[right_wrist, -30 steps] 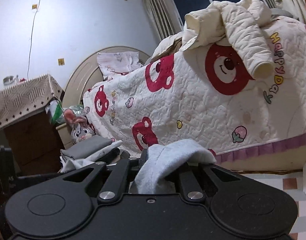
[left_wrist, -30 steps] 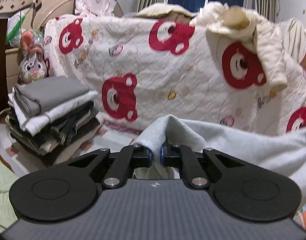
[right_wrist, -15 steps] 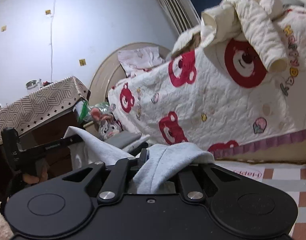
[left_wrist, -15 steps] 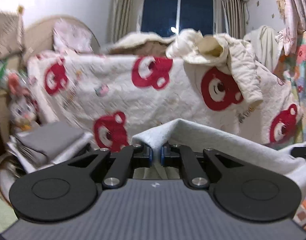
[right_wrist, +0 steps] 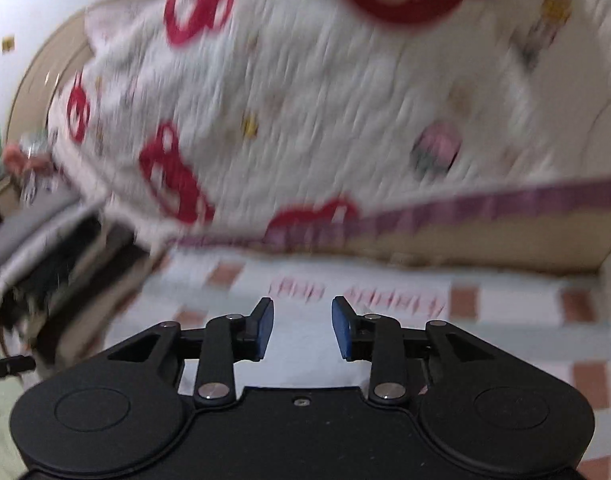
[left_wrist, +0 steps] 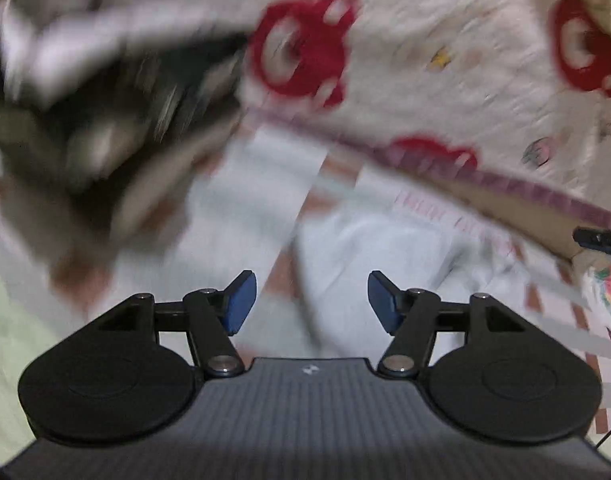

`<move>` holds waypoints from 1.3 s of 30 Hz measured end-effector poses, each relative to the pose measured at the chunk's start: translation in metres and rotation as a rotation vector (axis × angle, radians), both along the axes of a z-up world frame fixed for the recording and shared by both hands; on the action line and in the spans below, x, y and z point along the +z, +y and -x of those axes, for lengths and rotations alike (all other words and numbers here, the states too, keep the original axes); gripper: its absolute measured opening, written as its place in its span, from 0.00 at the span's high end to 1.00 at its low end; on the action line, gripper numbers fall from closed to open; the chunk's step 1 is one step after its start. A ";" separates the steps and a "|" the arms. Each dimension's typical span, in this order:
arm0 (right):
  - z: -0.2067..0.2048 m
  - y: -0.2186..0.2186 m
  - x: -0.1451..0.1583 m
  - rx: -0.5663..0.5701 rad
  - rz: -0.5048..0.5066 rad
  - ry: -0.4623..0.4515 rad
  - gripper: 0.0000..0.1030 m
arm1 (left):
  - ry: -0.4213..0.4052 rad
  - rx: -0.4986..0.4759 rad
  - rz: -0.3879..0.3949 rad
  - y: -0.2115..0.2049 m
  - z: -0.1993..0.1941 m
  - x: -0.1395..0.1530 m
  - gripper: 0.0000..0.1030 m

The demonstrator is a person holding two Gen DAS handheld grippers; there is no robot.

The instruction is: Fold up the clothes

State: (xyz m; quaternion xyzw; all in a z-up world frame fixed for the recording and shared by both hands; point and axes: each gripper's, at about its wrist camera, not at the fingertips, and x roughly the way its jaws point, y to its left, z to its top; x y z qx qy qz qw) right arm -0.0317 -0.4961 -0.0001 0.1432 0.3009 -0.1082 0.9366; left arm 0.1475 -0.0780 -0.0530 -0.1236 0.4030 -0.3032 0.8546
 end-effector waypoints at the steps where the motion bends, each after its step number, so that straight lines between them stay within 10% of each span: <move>1: -0.005 0.005 -0.017 0.021 0.015 0.046 0.64 | 0.038 0.006 0.012 0.005 -0.003 -0.017 0.44; 11: 0.001 0.013 -0.070 0.049 0.023 0.194 0.53 | 0.072 -0.231 0.012 -0.068 0.037 -0.070 0.42; 22: -0.062 -0.039 -0.101 -0.097 0.043 0.231 0.52 | 0.078 -0.203 -0.208 -0.072 0.052 -0.086 0.28; 24: -0.075 -0.048 -0.111 -0.132 0.013 0.228 0.51 | 0.080 -0.196 -0.250 -0.071 0.054 -0.088 0.43; 26: -0.088 -0.056 -0.120 -0.167 -0.016 0.225 0.51 | 0.043 -0.165 -0.249 -0.062 0.051 -0.080 0.86; 29: -0.087 -0.059 -0.110 -0.214 -0.029 0.160 0.97 | -0.013 -0.117 -0.246 -0.048 0.047 -0.066 0.96; 39: 0.020 -0.041 0.005 -0.312 0.173 -0.174 0.98 | -0.101 -0.032 -0.240 -0.011 0.042 -0.037 0.96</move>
